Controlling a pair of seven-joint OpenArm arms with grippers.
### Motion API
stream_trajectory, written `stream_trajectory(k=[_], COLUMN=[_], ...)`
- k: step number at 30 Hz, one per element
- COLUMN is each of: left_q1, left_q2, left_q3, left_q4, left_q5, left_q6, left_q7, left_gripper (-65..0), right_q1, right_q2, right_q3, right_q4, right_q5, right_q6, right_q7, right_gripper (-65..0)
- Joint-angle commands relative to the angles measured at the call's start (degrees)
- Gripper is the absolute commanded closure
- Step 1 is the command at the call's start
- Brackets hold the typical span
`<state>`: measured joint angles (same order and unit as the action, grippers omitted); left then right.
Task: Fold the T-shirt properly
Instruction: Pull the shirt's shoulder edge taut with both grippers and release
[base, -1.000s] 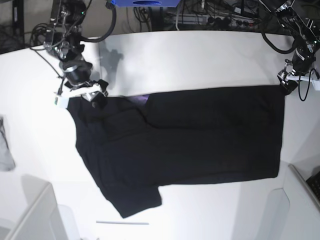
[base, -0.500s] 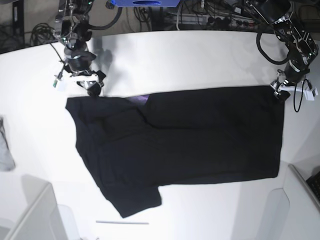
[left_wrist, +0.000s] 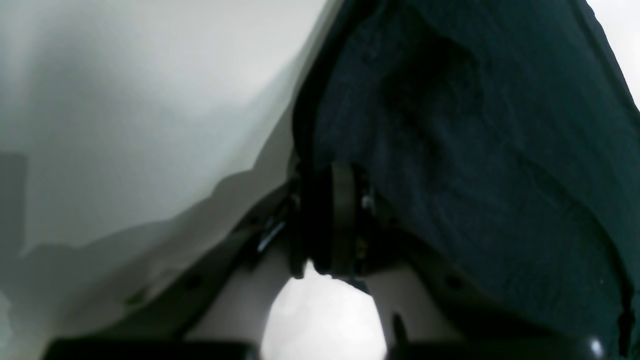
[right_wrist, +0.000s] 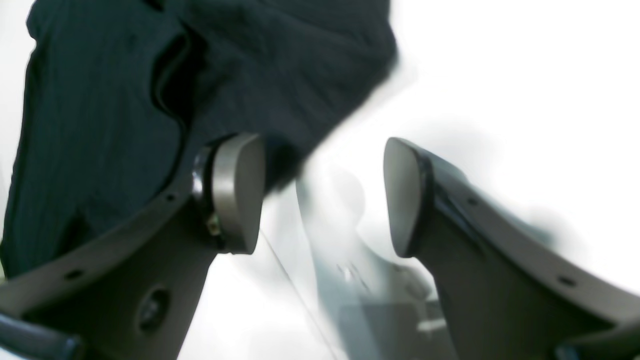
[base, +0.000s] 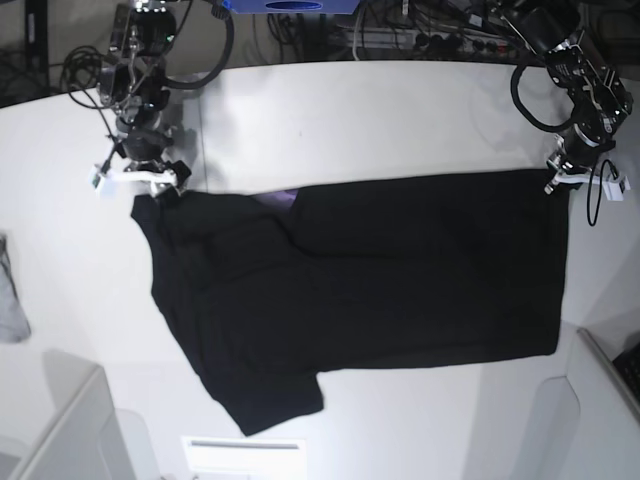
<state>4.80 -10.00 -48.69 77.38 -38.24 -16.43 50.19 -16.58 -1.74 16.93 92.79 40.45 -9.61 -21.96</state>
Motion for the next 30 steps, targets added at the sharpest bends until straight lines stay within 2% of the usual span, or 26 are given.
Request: stream_trajectory(k=[1,5,11,13,17,21,30], left_q1=[-0.27,-0.27,-0.27,-0.27,-0.27,-0.27,3.51], left_q2=[-1.03,-1.03,-1.12,-1.12,-3.14,-4.46,-4.9], left_q3=[-0.15,-0.15,-0.15,-0.15,2.31,4.95,5.21], left_q4=[0.64,0.64,0.64,0.64,0.64,0.64,2.75], left_q5=[-0.4,-0.4,-0.4,-0.4,-0.4,-0.4,-0.49], left_q6=[-0.06,-0.06,-0.06,-0.06,-0.06,-0.06,-0.23], left_q7=[-0.22,-0.22,-0.22,-0.22,-0.22,-0.22,-0.04], left_gripper=[-4.4,-0.3,0.0,0.0,0.0,0.0,0.0], right_q1=[0.89,3.26,5.81,6.16,6.78,6.78,2.2], right_q2=[0.37,0.46,0.46,1.43,2.4,5.39,5.39], right_q3=[0.26,0.26,0.26,0.26,0.26,-0.01,0.26], right_q4=[-0.09,-2.64,-5.72,-6.33,-6.95,-6.6,-1.06], right_q5=[0.39,0.21,-0.05,-0.05,-0.05,0.3,0.3], right_q6=[0.51,0.51,0.51,0.51,0.77,0.77,0.77], right_q7=[0.37,0.37,0.55,0.72,0.81,0.46,0.37], right_gripper=[-35.9,-35.6,-35.3,-30.9,-11.7,0.0,0.0])
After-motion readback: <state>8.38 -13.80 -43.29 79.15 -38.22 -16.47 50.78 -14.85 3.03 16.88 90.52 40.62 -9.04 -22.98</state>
